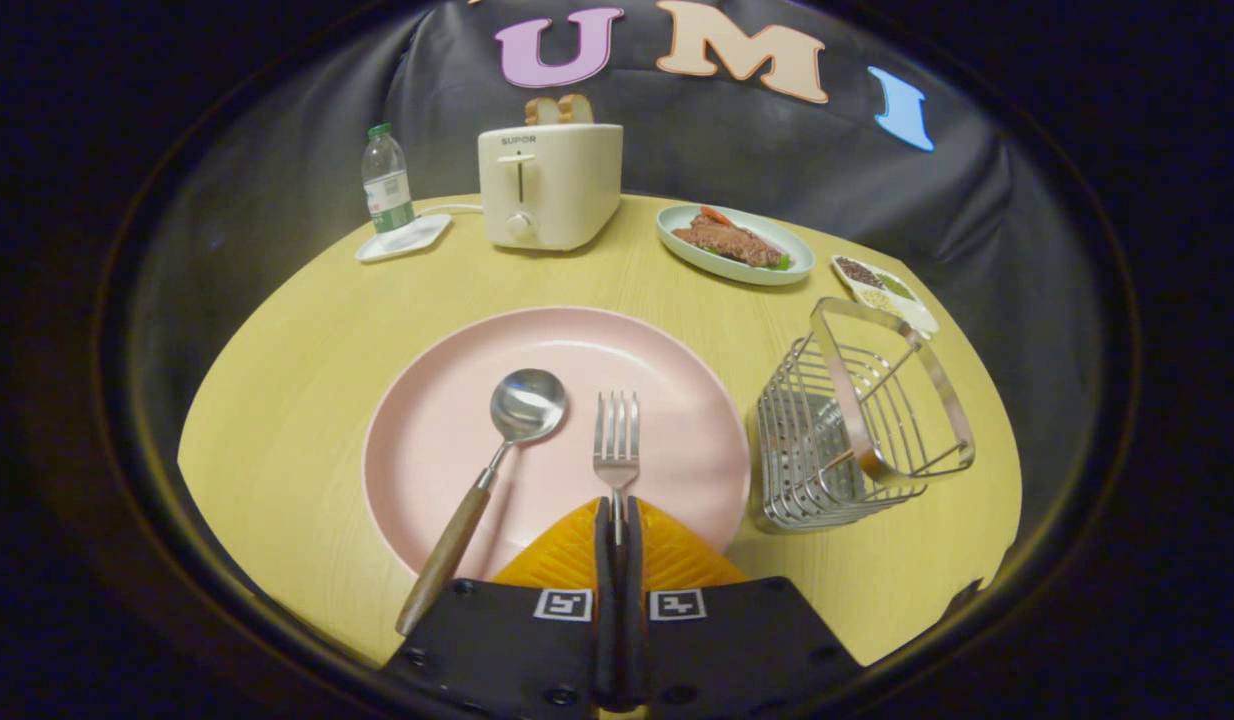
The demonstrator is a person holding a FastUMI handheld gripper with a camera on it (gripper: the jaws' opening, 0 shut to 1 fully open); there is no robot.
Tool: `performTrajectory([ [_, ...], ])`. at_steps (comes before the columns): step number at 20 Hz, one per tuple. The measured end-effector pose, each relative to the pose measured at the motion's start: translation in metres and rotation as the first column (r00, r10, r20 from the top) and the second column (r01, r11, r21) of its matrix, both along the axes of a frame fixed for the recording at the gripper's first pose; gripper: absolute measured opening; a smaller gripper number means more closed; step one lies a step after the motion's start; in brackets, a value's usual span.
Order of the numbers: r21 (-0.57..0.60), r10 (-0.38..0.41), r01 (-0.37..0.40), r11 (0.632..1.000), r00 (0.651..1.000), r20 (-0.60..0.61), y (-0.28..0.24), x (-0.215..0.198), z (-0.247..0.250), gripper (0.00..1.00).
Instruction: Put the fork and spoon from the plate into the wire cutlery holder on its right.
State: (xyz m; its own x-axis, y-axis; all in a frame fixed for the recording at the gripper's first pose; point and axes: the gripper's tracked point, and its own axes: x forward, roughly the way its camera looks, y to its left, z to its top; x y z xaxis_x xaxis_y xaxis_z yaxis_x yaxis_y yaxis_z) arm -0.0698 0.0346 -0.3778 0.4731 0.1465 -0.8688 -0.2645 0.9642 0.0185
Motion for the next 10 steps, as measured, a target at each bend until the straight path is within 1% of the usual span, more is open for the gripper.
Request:
performTrajectory([
  [3, -0.01, 0.039, -0.039, 0.999, 0.999, -0.003, 0.001, 0.0, 0.002, 0.07],
  [5, 0.003, 0.05, -0.05, 0.999, 0.999, -0.008, 0.003, 0.001, 0.008, 0.07],
  [10, 0.028, 0.095, -0.095, 0.995, 0.995, -0.001, 0.003, 0.011, 0.034, 0.07],
])
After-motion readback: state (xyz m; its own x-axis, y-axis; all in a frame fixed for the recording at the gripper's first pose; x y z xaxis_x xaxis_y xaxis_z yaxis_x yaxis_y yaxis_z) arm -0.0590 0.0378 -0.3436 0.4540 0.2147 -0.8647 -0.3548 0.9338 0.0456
